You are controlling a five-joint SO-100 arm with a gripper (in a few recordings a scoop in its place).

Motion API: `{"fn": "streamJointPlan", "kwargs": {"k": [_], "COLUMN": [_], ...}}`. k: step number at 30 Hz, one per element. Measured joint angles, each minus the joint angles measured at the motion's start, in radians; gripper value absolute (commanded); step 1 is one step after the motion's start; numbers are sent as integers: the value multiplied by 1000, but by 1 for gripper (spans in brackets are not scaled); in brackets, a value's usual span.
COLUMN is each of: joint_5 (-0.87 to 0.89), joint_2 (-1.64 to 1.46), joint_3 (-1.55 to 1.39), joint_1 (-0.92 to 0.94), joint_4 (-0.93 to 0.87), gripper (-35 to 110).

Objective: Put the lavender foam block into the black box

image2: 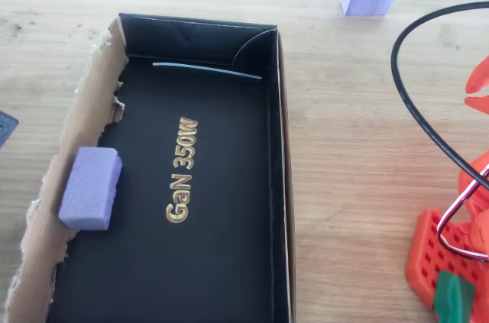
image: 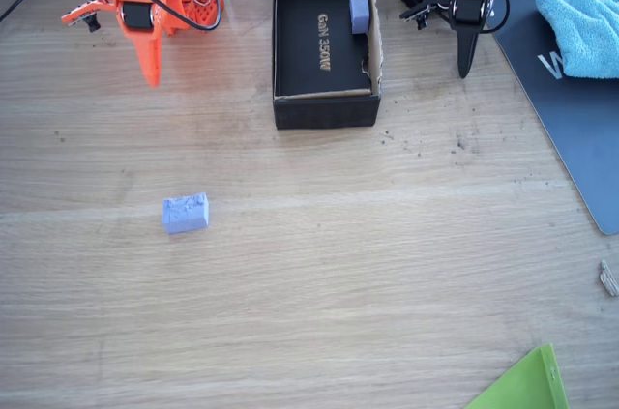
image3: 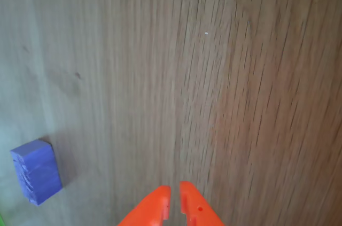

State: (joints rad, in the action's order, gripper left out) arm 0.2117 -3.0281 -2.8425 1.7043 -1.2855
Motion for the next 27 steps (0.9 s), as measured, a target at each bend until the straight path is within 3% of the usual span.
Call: {"fn": "streamJointPlan", "kwargs": {"k": [5,9,15,21,27], "joint_5": [-89,3,-40,46,117], "joint_2": [0,0,0,0,0], "joint_3": [0,0,0,0,0], "joint_1": [-2,-29,-35,-12,-23], "joint_4": [0,2,2,2,84], "gripper": [0,0,0,0,0]}}
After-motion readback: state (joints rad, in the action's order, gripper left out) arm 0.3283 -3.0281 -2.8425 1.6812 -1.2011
